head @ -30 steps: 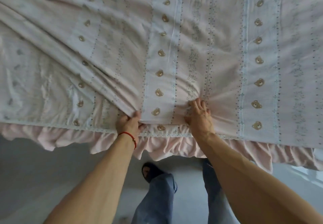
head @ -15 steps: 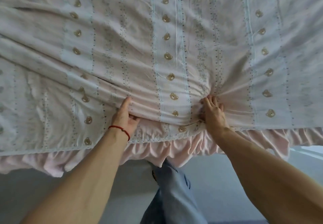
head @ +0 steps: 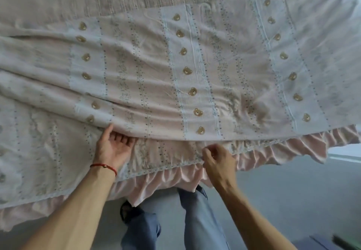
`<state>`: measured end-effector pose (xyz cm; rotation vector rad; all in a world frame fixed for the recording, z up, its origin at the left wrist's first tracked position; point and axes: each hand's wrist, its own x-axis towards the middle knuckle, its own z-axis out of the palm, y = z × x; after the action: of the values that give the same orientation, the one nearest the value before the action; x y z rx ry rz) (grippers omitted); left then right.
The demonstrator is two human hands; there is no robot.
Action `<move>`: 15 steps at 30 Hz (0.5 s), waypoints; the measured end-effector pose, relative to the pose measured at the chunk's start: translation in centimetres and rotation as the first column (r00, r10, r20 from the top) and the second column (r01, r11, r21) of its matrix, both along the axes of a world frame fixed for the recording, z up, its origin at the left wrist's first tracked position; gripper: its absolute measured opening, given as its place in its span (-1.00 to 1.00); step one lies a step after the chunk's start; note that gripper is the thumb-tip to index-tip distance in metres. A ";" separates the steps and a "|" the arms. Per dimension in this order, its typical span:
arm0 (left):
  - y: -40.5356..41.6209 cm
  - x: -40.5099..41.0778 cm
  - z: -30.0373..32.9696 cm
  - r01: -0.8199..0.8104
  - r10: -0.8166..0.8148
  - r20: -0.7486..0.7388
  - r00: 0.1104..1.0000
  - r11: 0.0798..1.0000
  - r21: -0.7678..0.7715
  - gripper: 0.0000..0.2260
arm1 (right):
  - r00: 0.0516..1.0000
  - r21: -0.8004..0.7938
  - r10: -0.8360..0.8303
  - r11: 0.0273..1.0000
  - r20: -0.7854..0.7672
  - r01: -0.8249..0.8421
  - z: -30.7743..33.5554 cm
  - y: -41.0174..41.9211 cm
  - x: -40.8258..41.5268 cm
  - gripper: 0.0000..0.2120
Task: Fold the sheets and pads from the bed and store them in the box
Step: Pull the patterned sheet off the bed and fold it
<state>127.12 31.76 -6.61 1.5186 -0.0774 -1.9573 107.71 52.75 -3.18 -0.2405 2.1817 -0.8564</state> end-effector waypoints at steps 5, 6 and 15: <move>-3.0 0.7 -0.4 0.141 -0.141 0.112 0.984 0.990 0.014 -0.85 | 0.654 -0.070 -0.413 0.811 0.634 0.581 -2.5 -5.6 4.0 -0.62; -2.5 1.0 -0.6 0.164 -0.165 0.129 0.978 0.986 0.020 -0.86 | 0.634 -0.077 -0.474 0.762 0.611 0.643 -2.7 -6.2 4.3 -0.67; 5.3 8.7 0.0 0.268 -0.254 0.233 0.939 0.963 -0.027 -0.74 | 0.640 -0.063 -0.712 0.653 0.290 0.755 -2.8 -2.8 7.8 -0.81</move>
<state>135.83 37.04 -6.56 1.7621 -0.4531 -1.9507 115.46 49.92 -5.98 0.7137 1.9428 -1.4480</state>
